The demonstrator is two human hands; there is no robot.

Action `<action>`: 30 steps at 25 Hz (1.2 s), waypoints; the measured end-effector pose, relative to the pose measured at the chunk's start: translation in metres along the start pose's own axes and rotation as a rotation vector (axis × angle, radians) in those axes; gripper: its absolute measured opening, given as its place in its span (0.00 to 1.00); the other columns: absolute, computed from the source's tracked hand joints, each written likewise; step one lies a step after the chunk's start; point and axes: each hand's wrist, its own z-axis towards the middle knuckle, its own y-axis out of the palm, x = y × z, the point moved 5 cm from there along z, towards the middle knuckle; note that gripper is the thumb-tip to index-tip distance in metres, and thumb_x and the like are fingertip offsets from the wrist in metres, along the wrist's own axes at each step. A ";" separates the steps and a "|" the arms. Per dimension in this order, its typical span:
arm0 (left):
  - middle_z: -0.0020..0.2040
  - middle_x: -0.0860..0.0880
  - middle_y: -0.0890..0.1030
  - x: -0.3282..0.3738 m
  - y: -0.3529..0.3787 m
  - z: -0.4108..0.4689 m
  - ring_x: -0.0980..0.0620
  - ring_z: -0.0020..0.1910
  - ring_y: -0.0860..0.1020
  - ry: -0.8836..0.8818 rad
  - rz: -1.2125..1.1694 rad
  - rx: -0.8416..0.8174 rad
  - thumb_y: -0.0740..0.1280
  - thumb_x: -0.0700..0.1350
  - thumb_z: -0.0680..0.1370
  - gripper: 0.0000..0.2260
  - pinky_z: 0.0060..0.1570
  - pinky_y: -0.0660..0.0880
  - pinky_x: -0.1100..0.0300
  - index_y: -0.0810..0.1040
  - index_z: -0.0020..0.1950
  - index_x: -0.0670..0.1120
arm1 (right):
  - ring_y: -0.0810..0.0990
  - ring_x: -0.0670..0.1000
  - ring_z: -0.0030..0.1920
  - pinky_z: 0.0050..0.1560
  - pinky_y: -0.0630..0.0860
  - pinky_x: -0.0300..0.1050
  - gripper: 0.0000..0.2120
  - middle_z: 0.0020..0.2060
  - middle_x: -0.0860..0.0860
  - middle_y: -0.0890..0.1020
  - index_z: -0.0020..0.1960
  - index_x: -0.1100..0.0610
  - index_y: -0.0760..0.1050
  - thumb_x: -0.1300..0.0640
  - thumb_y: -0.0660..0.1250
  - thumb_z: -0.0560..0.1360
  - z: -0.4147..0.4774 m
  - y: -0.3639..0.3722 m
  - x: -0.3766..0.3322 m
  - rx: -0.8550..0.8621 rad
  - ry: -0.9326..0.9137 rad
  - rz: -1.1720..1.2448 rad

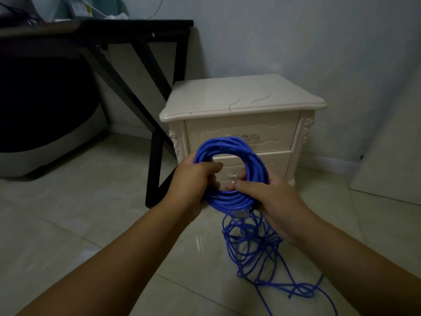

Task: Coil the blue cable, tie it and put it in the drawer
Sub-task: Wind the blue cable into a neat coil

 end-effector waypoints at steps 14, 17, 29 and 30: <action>0.43 0.50 0.81 0.001 0.003 -0.012 0.54 0.40 0.81 0.241 0.889 -0.335 0.70 0.43 0.74 0.10 0.42 0.80 0.60 0.74 0.52 0.53 | 0.79 0.49 0.37 0.35 0.73 0.41 0.07 0.34 0.47 0.78 0.45 0.49 0.75 0.61 0.66 0.74 0.007 0.005 -0.023 -0.062 -0.119 -0.936; 0.45 0.51 0.79 -0.008 0.011 -0.009 0.57 0.43 0.78 0.305 1.040 -0.313 0.68 0.44 0.77 0.06 0.45 0.78 0.61 0.73 0.52 0.51 | 0.75 0.48 0.44 0.33 0.60 0.37 0.05 0.40 0.46 0.75 0.49 0.50 0.74 0.59 0.65 0.75 0.004 0.017 -0.026 -0.034 -0.195 -1.215; 0.29 0.48 0.68 -0.015 -0.008 0.003 0.52 0.30 0.70 -0.174 0.018 -0.004 0.61 0.37 0.80 0.05 0.48 0.78 0.46 0.77 0.49 0.41 | 0.82 0.63 0.54 0.58 0.76 0.60 0.26 0.52 0.58 0.83 0.59 0.53 0.78 0.42 0.73 0.65 0.018 -0.012 -0.016 -0.223 0.077 -0.002; 0.28 0.49 0.67 -0.016 -0.007 0.004 0.52 0.28 0.69 -0.182 -0.057 0.025 0.61 0.38 0.80 0.05 0.46 0.78 0.48 0.77 0.50 0.41 | 0.82 0.62 0.51 0.57 0.76 0.60 0.24 0.49 0.56 0.83 0.57 0.53 0.77 0.45 0.76 0.65 0.017 -0.011 -0.013 -0.193 0.062 -0.045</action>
